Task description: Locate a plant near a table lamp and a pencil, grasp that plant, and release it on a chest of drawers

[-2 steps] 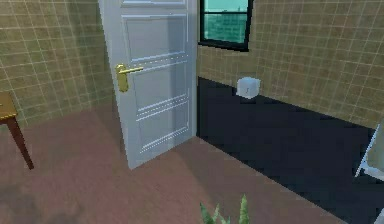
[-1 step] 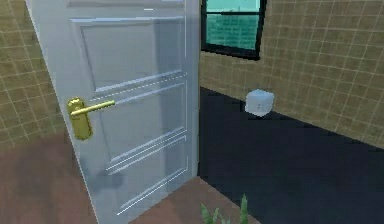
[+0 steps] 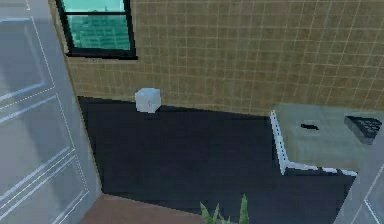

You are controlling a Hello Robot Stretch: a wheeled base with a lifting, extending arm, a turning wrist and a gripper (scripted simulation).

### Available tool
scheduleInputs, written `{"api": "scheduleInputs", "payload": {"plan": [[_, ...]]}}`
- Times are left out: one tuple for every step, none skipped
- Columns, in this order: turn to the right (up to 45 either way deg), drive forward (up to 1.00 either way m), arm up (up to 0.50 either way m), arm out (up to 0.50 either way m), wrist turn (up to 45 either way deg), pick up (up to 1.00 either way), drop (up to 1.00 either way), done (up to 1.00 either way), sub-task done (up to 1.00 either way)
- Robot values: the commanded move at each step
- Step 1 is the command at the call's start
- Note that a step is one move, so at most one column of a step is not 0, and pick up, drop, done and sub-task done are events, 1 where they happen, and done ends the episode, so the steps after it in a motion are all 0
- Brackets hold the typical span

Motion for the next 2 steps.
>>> {"api": "scheduleInputs", "payload": {"plan": [[3.0, 0.00, 0.00, 0.00, 0.0, 0.00, 0.00, 0.00, 0.00], [0.0, 1.00, 0.00, 0.00, 0.0, 0.00, 0.00, 0.00, 0.00]]}}
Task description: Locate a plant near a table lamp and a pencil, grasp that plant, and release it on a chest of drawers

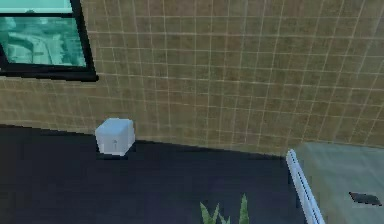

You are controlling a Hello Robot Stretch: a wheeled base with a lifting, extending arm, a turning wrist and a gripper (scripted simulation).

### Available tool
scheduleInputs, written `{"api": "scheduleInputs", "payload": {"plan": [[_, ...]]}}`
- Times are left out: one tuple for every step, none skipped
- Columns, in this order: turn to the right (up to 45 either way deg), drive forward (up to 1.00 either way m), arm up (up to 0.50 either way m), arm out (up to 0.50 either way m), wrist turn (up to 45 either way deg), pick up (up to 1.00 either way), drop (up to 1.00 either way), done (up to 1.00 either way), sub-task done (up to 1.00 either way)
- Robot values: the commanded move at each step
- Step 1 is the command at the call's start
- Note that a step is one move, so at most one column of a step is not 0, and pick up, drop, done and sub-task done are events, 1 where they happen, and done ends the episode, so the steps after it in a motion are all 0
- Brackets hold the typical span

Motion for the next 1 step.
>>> {"api": "scheduleInputs", "payload": {"plan": [[0.0, 0.40, 0.00, 0.00, 0.0, 0.00, 0.00, 0.00, 0.00]]}}
